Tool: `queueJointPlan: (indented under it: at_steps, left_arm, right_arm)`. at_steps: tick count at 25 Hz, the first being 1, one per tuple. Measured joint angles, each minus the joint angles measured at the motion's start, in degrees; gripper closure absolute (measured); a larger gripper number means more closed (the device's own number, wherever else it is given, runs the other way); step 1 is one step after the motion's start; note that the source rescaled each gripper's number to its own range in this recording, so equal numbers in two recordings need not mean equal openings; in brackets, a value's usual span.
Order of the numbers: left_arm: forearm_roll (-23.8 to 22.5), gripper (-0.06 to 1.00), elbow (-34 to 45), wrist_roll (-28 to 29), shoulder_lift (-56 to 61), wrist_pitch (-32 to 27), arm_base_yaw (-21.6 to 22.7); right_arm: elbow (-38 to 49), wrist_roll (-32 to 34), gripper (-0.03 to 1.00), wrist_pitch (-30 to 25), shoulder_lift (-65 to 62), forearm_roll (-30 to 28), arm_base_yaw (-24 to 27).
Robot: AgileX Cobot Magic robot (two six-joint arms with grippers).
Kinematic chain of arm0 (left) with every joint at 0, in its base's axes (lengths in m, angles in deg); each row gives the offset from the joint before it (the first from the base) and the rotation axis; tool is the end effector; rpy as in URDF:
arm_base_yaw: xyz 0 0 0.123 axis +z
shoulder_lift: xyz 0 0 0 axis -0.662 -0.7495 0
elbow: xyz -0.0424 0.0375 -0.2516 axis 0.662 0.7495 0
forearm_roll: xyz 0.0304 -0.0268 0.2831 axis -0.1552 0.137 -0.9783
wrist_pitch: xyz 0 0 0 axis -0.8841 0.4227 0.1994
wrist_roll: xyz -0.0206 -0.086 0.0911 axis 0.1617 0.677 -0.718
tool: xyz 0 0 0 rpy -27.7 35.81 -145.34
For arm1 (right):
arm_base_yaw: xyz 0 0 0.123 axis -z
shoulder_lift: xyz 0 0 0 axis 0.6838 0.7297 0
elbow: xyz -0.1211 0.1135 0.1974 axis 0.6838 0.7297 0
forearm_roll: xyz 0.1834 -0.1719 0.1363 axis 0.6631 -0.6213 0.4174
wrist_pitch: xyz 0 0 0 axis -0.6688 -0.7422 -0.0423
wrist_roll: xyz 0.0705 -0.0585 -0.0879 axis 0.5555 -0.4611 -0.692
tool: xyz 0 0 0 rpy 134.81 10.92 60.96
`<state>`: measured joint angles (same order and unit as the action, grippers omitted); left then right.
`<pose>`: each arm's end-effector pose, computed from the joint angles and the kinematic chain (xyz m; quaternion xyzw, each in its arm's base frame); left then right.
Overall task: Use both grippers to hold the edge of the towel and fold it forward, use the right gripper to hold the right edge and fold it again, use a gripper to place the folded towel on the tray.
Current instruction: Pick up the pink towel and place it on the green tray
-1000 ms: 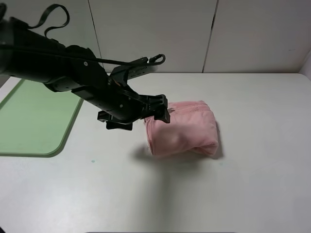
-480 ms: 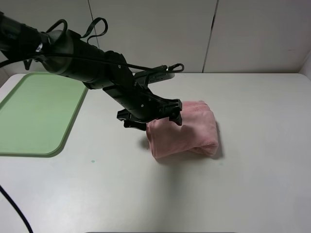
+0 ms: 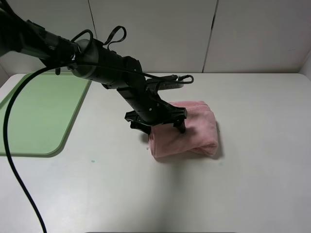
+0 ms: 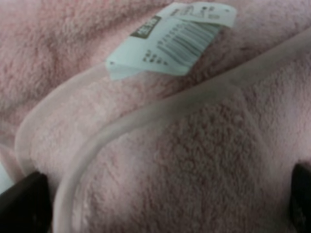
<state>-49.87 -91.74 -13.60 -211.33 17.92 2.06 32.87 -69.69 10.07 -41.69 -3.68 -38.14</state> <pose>0.3471 -0.3103 0.0232 0.1353 0.9569 -0.1950 0.1673 0.0868 -0.0095 0.2796 0.0497 0.8417 -0.0241 0.5370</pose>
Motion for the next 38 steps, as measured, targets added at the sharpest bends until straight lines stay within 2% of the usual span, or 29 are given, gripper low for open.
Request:
queueJointPlan:
  at_steps: [6, 10, 13, 21, 22, 33, 38]
  left_arm:
    - [-0.45, -0.01, -0.46, 0.0, -0.34, -0.32, 0.0]
    - [-1.43, 0.1, -0.46, 0.0, -0.39, -0.26, 0.0]
    - [-1.58, 0.23, -0.46, 0.0, -0.45, -0.26, 0.0]
    - [-1.58, 0.8, -0.46, -0.75, -0.45, -0.14, 0.0]
    - [-1.58, 0.83, -0.46, -1.07, -0.45, -0.06, 0.0]
    - [-2.33, 0.83, -0.49, -1.98, -0.45, 0.06, -0.47]
    - [-6.07, 0.83, -0.74, -1.37, 0.91, -3.17, -0.35]
  right_arm:
    - [0.0, 0.0, -0.03, 0.0, 0.0, 0.0, 0.0]
    - [0.0, 0.0, -0.03, 0.0, 0.0, 0.0, 0.0]
    - [0.0, 0.0, -0.03, 0.0, 0.0, 0.0, 0.0]
    - [0.0, 0.0, -0.03, -0.06, 0.0, 0.0, 0.0]
    - [0.0, 0.0, -0.03, -0.06, 0.0, 0.0, 0.0]
    - [0.0, 0.0, -0.03, -0.06, 0.0, 0.0, 0.0]
    - [0.0, 0.0, -0.03, -0.06, 0.0, 0.0, 0.0]
